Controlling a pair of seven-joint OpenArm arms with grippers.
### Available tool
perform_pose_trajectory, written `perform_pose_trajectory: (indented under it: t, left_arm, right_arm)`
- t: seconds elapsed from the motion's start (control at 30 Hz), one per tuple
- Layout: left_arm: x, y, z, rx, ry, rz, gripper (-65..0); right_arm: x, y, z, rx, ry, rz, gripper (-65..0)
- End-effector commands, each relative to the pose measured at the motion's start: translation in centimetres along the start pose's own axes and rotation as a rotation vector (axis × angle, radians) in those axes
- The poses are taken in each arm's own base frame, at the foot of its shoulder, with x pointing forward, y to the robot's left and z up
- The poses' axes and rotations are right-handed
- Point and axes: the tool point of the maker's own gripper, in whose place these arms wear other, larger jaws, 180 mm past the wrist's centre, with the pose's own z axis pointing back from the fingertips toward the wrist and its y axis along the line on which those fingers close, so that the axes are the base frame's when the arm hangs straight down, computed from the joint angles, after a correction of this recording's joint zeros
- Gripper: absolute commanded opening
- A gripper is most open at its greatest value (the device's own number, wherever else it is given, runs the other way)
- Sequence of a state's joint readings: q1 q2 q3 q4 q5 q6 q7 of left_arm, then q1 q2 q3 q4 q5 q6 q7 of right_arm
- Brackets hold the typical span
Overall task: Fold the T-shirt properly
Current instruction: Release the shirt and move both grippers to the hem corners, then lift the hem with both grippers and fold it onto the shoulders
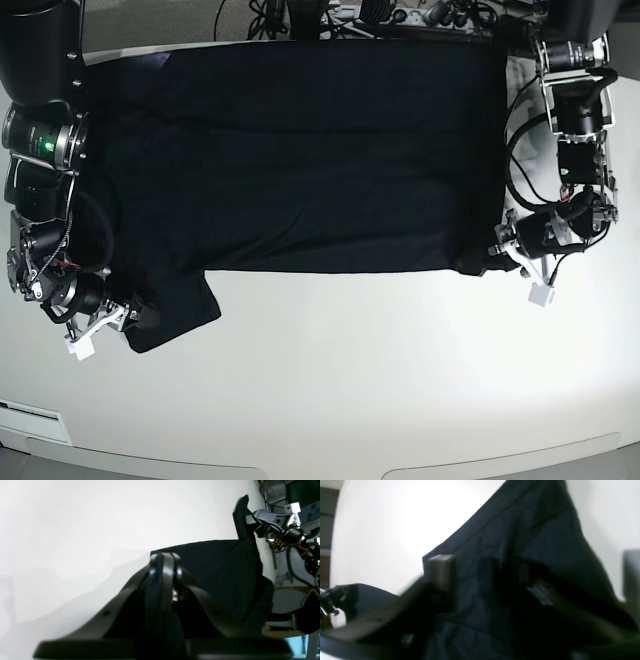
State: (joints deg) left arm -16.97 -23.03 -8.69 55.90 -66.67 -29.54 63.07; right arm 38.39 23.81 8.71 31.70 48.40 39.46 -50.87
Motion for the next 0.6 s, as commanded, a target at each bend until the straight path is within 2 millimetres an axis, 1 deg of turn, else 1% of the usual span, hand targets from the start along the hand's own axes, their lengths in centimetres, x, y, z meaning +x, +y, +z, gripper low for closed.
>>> perform_pose_trajectory:
  t: [0.0,0.03,0.07,0.13,0.23,0.3,0.33,0.37,0.4,0.43,0.5,0.53,0.57]
  left_arm:
    - [-2.5,1.2,0.0,0.046,0.098,0.043,-65.0]
    - [-2.5,1.2,0.0,0.045,0.096,0.042,-65.0]
    - [-2.4,1.1,0.0,0.044,0.094,0.038,-65.0]
    - [-2.0,0.7,0.0,0.03,0.088,0.017,-65.0]
    - [-1.0,0.2,0.0,0.015,0.074,-0.01,-65.0]
    - [-0.3,-0.4,0.0,0.003,0.078,-0.046,-65.0]
    - [-0.1,-0.5,0.1,0.002,0.083,-0.058,-65.0]
    - [0.2,-0.6,0.1,0.0,0.082,-0.063,-65.0]
    - [0.2,-0.7,0.1,-0.001,0.083,-0.065,-65.0]
    - [0.1,-0.7,0.1,-0.001,0.089,-0.064,-65.0]
    - [0.1,-0.7,0.1,0.0,0.09,-0.065,-65.0]
    - [0.1,-0.6,0.1,0.002,0.091,-0.065,-65.0]
    - [0.2,-0.7,0.1,0.002,0.09,-0.067,-65.0]
  right_arm:
    - [4.0,1.0,1.5,0.011,-0.077,0.06,-52.3]
    - [4.3,1.1,1.9,0.007,-0.072,0.083,-61.7]
    - [4.7,1.3,2.3,0.002,-0.069,0.105,-65.0]
    - [5.6,1.6,3.2,-0.004,-0.076,0.142,-65.0]
    - [6.8,3.1,4.4,0.057,-0.097,0.151,-65.0]
    - [6.6,3.8,4.8,0.071,-0.06,0.179,-65.0]
    - [6.3,3.5,4.9,0.051,-0.037,0.197,-65.0]
    - [6.0,2.8,4.9,0.014,-0.016,0.215,-63.9]
    - [5.5,1.9,4.7,-0.028,-0.002,0.231,-57.4]
    - [5.1,0.9,4.6,-0.072,-0.002,0.25,-49.3]
    - [4.3,-1.7,4.3,-0.189,-0.02,0.288,-32.6]
    - [3.9,-3.4,4.3,-0.274,-0.035,0.286,-27.9]
    - [3.5,-4.7,4.3,-0.338,-0.05,0.29,-27.0]
